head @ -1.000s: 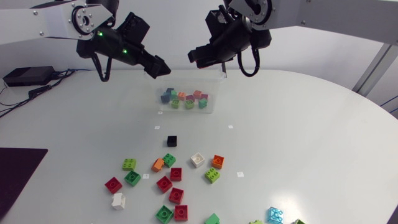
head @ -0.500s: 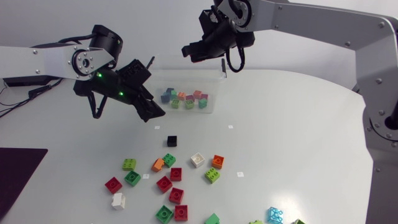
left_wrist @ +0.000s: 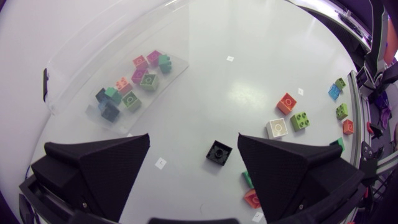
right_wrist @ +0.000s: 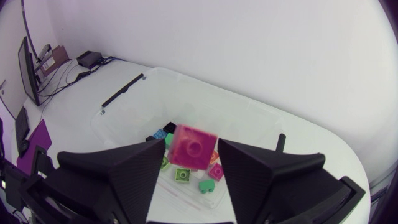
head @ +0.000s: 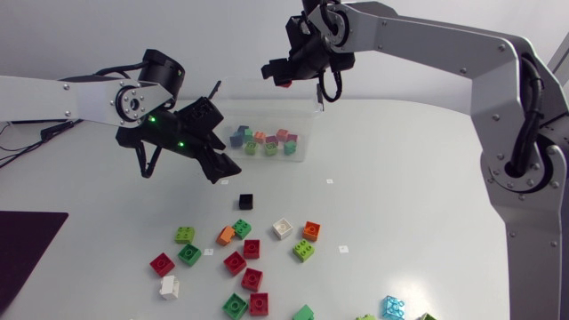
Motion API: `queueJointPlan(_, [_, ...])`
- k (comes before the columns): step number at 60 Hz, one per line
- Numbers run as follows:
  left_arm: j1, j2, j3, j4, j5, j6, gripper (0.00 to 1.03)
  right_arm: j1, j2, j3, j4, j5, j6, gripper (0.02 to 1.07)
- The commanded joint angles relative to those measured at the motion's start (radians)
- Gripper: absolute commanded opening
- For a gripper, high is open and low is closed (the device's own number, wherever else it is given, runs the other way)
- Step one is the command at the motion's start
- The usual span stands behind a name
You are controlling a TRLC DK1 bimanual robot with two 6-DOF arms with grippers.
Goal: Place the duplo bricks in the container
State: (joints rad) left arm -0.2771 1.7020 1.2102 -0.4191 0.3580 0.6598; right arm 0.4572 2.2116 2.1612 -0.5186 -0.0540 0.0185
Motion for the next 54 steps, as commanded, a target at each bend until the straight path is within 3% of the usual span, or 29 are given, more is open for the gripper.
queueJointPlan(1, [-0.010,0.027,-0.031,0.003,-0.001,0.026,0.98,0.012,0.034,0.034,0.014,0.016,0.003,1.03])
queueJointPlan(17, [-0.010,0.048,-0.063,0.008,-0.005,0.073,0.98,0.011,-0.016,-0.001,0.008,0.023,0.000,1.03])
queueJointPlan(37, [-0.051,0.099,-0.100,0.009,-0.014,0.207,0.98,0.008,-0.296,-0.340,0.022,-0.006,-0.034,1.02])
queueJointPlan(54, [-0.053,0.208,-0.015,0.011,-0.024,0.345,0.98,0.014,-0.509,-0.690,0.094,-0.052,-0.091,1.02])
